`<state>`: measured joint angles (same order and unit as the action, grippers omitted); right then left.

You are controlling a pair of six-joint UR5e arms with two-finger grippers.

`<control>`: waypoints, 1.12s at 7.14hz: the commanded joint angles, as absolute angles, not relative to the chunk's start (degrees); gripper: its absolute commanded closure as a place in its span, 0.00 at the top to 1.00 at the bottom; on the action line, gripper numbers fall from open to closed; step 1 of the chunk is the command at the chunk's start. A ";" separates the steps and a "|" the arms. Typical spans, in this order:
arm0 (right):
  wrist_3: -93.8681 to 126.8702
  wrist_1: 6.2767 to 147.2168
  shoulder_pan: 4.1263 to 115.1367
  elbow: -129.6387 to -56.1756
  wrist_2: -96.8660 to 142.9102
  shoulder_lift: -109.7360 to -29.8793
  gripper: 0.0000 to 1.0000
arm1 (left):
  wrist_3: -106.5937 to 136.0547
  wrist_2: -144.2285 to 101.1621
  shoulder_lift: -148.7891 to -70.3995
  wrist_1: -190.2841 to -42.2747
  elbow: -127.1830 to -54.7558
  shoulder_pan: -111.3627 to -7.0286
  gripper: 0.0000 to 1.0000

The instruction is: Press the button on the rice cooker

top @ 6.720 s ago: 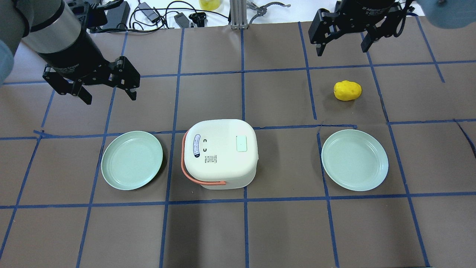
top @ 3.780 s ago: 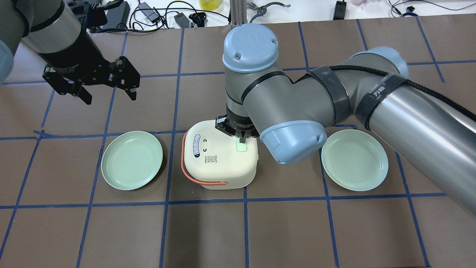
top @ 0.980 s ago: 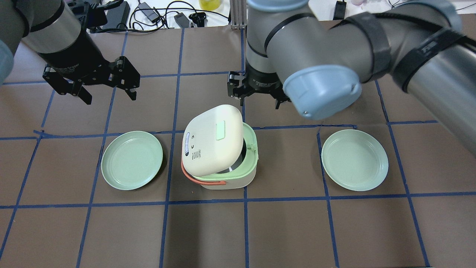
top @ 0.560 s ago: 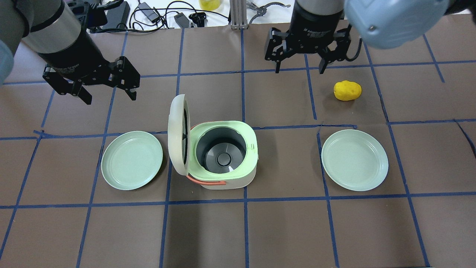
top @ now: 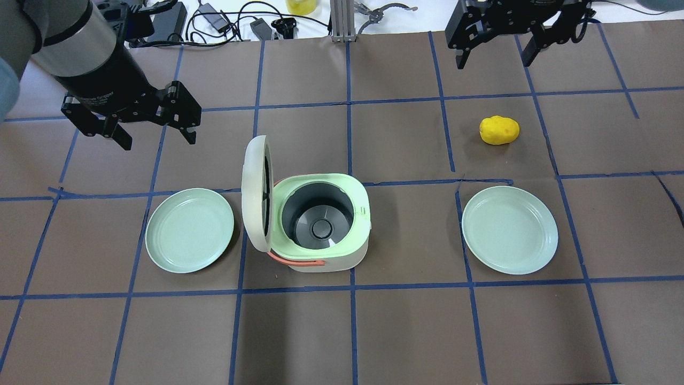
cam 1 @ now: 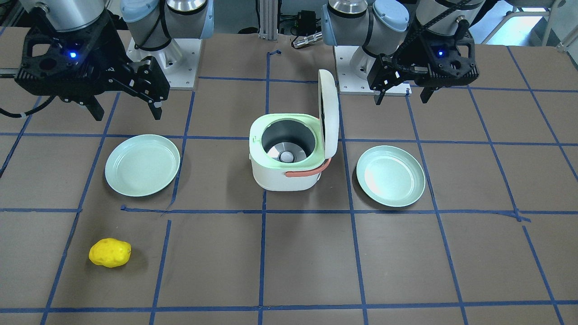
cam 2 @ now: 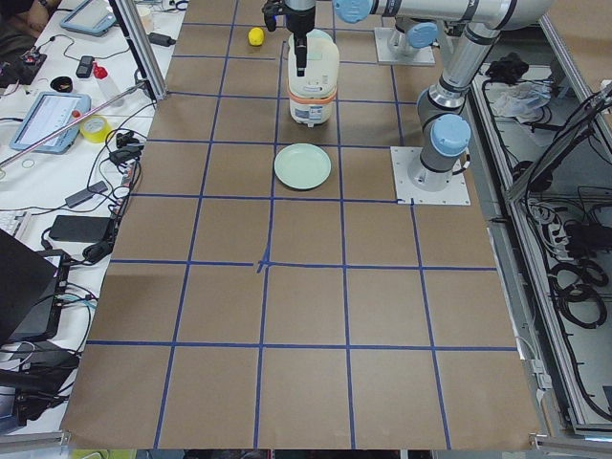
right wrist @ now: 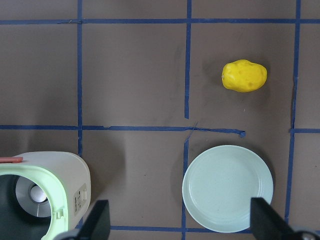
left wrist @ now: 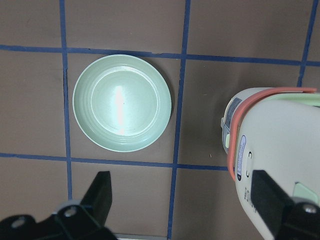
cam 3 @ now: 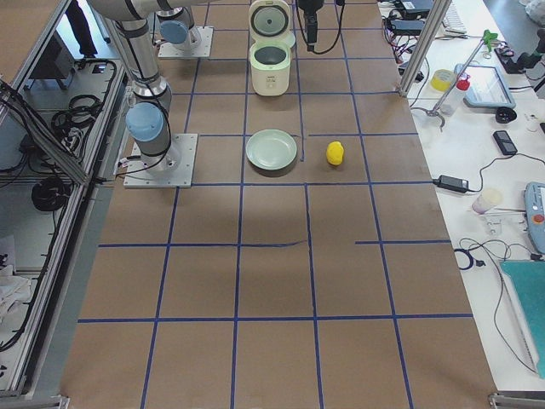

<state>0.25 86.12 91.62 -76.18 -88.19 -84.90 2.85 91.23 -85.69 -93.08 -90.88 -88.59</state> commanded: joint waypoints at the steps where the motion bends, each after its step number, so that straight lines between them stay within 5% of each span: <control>1: -0.53 85.87 91.14 -76.20 -88.33 -85.08 1.00 | 2.90 91.23 -85.69 -93.08 -90.88 -88.59 1.00; 8: -0.97 85.08 91.05 -76.38 -89.12 -85.17 1.00 | 2.90 91.23 -85.69 -93.08 -90.88 -88.59 1.00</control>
